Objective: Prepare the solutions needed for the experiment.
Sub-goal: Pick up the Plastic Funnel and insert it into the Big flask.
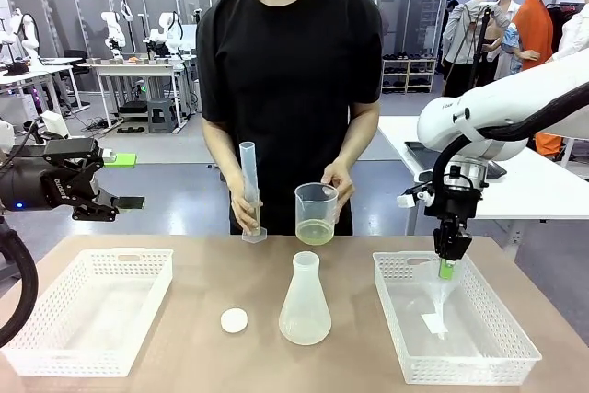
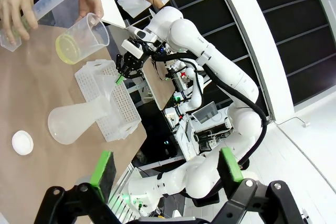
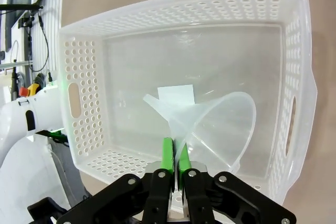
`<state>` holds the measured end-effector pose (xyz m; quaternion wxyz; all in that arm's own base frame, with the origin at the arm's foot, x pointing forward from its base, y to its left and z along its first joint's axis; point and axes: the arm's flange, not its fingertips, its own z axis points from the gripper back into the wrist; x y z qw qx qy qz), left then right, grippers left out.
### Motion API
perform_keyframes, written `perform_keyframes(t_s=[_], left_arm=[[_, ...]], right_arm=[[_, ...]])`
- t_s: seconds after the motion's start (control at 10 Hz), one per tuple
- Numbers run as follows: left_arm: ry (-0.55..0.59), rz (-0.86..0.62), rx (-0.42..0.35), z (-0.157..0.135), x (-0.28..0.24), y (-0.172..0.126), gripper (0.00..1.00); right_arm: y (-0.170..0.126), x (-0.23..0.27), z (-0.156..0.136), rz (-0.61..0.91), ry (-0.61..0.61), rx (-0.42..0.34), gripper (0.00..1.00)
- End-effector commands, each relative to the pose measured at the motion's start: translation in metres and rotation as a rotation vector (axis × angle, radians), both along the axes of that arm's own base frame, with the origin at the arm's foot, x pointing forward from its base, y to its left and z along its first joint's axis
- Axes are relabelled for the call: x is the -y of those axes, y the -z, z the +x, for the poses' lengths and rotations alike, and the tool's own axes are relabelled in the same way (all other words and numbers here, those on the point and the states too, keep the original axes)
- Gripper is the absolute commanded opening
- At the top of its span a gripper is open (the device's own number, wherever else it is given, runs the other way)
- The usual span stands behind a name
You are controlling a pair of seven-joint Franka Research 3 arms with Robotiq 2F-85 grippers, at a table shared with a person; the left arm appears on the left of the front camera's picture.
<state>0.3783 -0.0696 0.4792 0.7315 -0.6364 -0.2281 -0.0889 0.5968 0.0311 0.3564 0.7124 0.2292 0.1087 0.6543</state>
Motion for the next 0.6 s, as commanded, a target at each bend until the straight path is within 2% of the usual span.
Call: perform_keyframes(t_s=[0.0, 0.1, 0.3, 0.5], left_arm=[[0.003, -0.005, 0.001, 0.000, 0.003, -0.001, 1.00], [0.003, -0.005, 0.001, 0.000, 0.003, -0.001, 1.00], [0.003, -0.005, 0.001, 0.000, 0.003, -0.001, 1.00], [0.003, -0.005, 0.001, 0.000, 0.003, -0.001, 1.00]], right_arm=[[-0.007, -0.007, -0.004, -0.014, -0.009, 0.056, 0.00], [-0.019, -0.014, -0.013, -0.027, -0.032, 0.096, 0.00], [-0.056, -0.028, -0.038, -0.115, -0.038, 0.233, 0.00], [-0.092, -0.039, -0.055, -0.201, -0.033, 0.335, 0.00]])
